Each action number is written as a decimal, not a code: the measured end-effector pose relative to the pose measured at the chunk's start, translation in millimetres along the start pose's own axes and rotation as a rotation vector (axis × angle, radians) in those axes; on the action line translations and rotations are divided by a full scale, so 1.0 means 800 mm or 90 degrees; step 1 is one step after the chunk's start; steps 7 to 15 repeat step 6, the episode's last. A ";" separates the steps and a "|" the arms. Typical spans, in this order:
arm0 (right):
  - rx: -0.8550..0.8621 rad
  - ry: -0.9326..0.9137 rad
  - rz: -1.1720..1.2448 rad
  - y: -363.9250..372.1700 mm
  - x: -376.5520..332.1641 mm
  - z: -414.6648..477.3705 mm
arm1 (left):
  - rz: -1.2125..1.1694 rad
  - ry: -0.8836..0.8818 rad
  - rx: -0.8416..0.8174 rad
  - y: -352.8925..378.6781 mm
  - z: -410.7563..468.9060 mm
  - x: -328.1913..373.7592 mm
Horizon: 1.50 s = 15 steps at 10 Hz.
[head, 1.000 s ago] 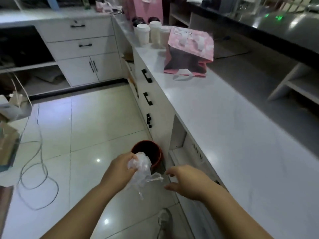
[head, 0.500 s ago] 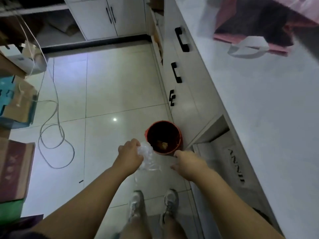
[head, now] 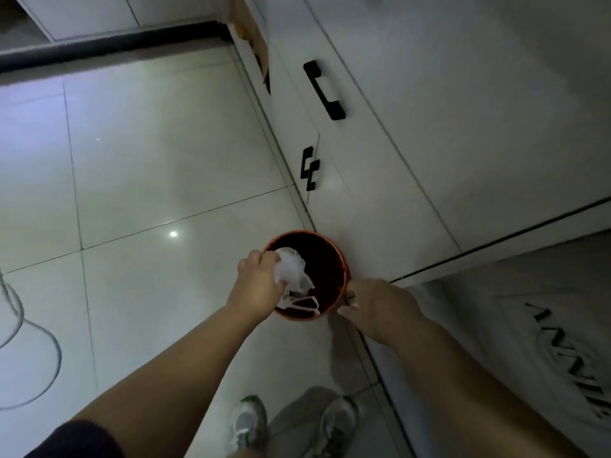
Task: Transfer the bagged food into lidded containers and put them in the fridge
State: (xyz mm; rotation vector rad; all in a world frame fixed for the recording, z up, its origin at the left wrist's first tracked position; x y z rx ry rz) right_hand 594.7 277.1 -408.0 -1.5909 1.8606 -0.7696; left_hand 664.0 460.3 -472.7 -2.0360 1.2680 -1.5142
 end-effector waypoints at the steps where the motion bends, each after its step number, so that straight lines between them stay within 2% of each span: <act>1: 0.023 0.019 0.012 0.026 0.012 0.038 | 0.019 0.028 0.007 0.045 0.048 -0.025; 3: 0.063 0.047 0.048 0.054 0.033 0.086 | 0.051 0.047 -0.047 0.126 0.111 -0.061; 4: 0.050 0.055 0.054 0.055 0.036 0.094 | 0.070 0.043 -0.101 0.139 0.116 -0.062; 6: 0.006 0.063 0.053 0.019 0.026 0.070 | 0.177 0.027 -0.215 0.100 0.102 -0.059; 15: 0.006 0.063 0.053 0.019 0.026 0.070 | 0.177 0.027 -0.215 0.100 0.102 -0.059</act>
Point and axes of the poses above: each hand's wrist, its own z-axis towards the middle knuckle, its own y-axis out of the palm, x = y × z, the point moved 2 cm from there along z, towards the middle knuckle, and after that the axes turned 10 degrees about -z, right-handed, at the moved point
